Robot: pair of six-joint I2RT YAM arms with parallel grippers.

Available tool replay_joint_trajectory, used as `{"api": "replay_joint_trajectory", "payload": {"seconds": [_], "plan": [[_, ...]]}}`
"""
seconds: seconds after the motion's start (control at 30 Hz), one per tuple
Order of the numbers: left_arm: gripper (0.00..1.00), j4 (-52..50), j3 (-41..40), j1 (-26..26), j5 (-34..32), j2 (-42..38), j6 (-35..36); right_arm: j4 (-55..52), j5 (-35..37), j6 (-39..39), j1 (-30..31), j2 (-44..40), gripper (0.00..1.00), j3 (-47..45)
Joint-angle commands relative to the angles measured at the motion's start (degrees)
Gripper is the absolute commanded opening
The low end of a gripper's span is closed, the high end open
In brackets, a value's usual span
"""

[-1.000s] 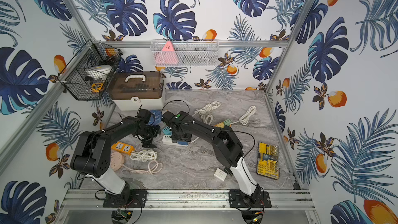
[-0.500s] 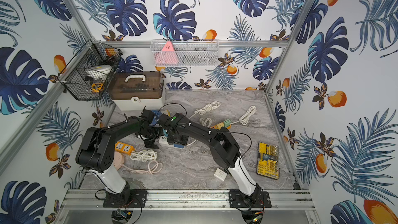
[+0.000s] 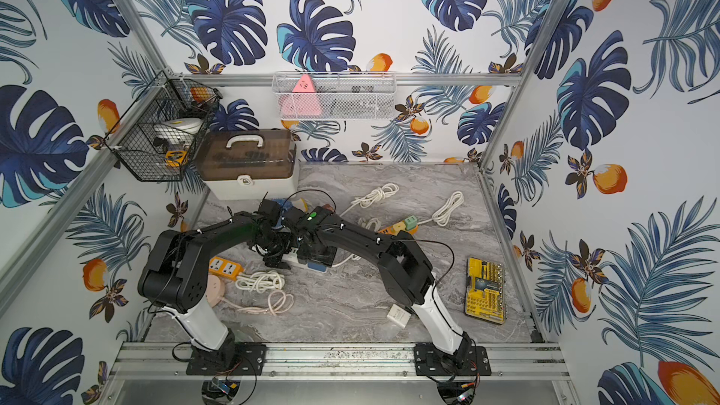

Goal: Pull the plug off the socket
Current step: Move the socket to the center of the board, then remove the plug from the socket.

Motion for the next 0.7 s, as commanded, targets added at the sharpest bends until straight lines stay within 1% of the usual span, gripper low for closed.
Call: {"api": "replay_joint_trajectory", "payload": {"seconds": [0.0, 0.03, 0.1, 0.17, 0.23, 0.27, 0.3, 0.33, 0.4, 0.5, 0.53, 0.6, 0.63, 0.67], "plan": [[0.74, 0.14, 0.13, -0.04, -0.56, 0.69, 0.07, 1.17, -4.88, 0.91, 0.15, 0.25, 0.33, -0.60], [0.72, -0.17, 0.31, -0.11, -0.15, 1.04, 0.27, 1.50, -4.98, 0.46, 0.14, -0.03, 0.33, -1.21], [0.65, -0.80, 0.43, -0.01, 0.15, 1.46, 0.60, 1.15, -4.56, -0.66, 0.14, -0.58, 0.39, -2.14], [0.57, -0.98, 0.06, 0.06, -0.33, 1.03, 0.65, 0.07, -2.77, -2.33, 0.05, -1.72, 0.50, -3.05], [0.45, -1.70, 0.34, 0.12, -1.28, 0.63, 1.22, 1.05, -2.22, -5.02, -0.08, -3.60, 0.59, -4.91], [0.38, -2.22, 0.70, 0.22, -1.65, 0.80, 2.07, 2.35, -2.13, -7.38, -0.13, -4.93, 0.66, -6.17], [0.31, -2.80, 1.21, 0.40, -1.78, 1.15, 3.04, 3.84, -1.93, -10.33, -0.11, -6.27, 0.71, -7.29], [0.25, -3.16, 1.64, 0.62, -1.79, 1.44, 3.95, 4.76, -1.57, -13.29, -0.16, -7.43, 0.74, -8.20], [0.13, -3.83, 1.94, 1.02, -2.09, 1.89, 5.73, 8.19, -2.39, -20.91, -0.52, -11.20, 0.84, -10.99], [0.02, -3.28, 1.46, 1.82, -1.81, 2.11, 8.03, 11.23, -2.98, -32.49, -1.30, -16.77, 0.98, -14.38], [0.00, -3.21, 1.46, 2.08, -1.55, 2.35, 8.79, 12.50, -4.10, -36.46, -1.61, -18.28, 1.00, -15.59], [0.00, -3.12, 1.71, 2.38, -1.35, 2.75, 10.39, 14.56, -7.05, -46.45, -2.53, -21.01, 1.00, -18.56], [0.00, -3.07, 2.00, 2.37, -1.32, 2.89, 11.09, 14.73, -6.35, -50.21, -2.59, -21.96, 1.00, -19.92], [0.00, -3.59, 2.63, 2.37, -1.42, 3.24, 12.00, 15.43, -6.06, -55.94, -2.59, -23.01, 1.00, -21.88]]}}
